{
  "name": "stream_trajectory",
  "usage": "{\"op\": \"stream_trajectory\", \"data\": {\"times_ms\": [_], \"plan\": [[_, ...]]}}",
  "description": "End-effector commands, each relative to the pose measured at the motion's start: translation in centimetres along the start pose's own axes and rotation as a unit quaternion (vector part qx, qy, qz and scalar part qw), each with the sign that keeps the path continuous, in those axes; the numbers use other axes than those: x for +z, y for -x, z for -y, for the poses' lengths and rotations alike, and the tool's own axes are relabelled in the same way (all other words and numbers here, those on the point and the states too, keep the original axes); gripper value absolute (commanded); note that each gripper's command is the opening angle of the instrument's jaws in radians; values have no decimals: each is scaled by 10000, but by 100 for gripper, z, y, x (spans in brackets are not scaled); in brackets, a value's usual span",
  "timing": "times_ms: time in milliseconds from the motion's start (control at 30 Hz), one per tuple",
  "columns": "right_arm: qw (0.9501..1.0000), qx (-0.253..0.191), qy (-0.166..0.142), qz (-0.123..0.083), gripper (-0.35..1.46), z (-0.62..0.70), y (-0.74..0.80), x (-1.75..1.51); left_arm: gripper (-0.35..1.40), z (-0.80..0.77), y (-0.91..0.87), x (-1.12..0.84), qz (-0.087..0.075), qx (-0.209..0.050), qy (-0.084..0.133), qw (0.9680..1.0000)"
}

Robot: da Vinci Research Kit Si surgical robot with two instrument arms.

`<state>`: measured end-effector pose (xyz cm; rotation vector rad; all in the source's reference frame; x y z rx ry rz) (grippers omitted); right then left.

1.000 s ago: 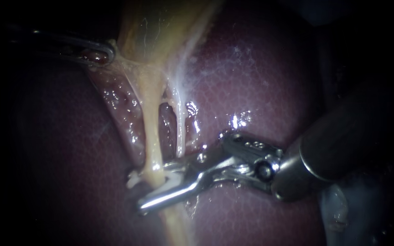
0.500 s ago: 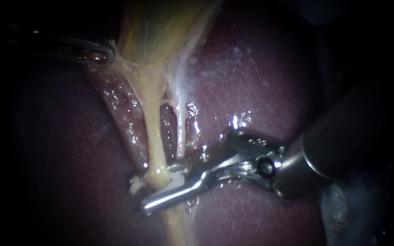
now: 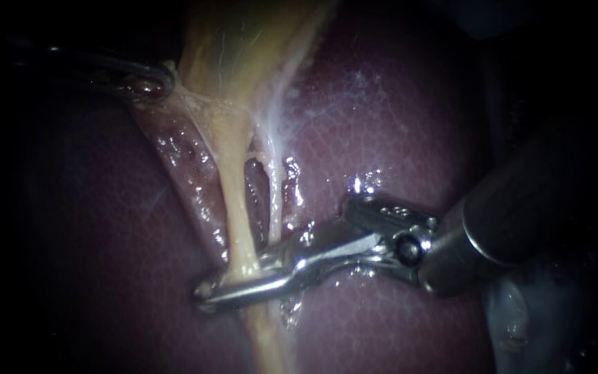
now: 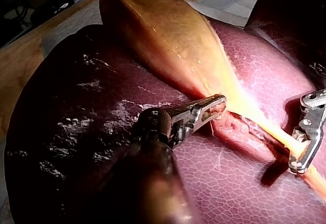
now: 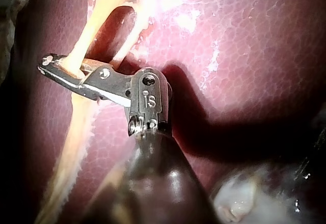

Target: Clipping first clip left tube

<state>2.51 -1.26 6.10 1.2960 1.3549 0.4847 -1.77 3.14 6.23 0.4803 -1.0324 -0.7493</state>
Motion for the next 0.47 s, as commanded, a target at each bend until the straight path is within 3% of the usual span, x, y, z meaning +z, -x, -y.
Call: {"op": "stream_trajectory", "data": {"times_ms": [33, 467], "plan": [[10000, -9, 20, -11, -35, -1, 1, -1, -35, 0, 0, 0, 0, 0, 0, 10000], [10000, -7, 55, 38, -35, -3, 1, -3, -35, 0, 0, 0, 0, -1, 0, 10000]]}}
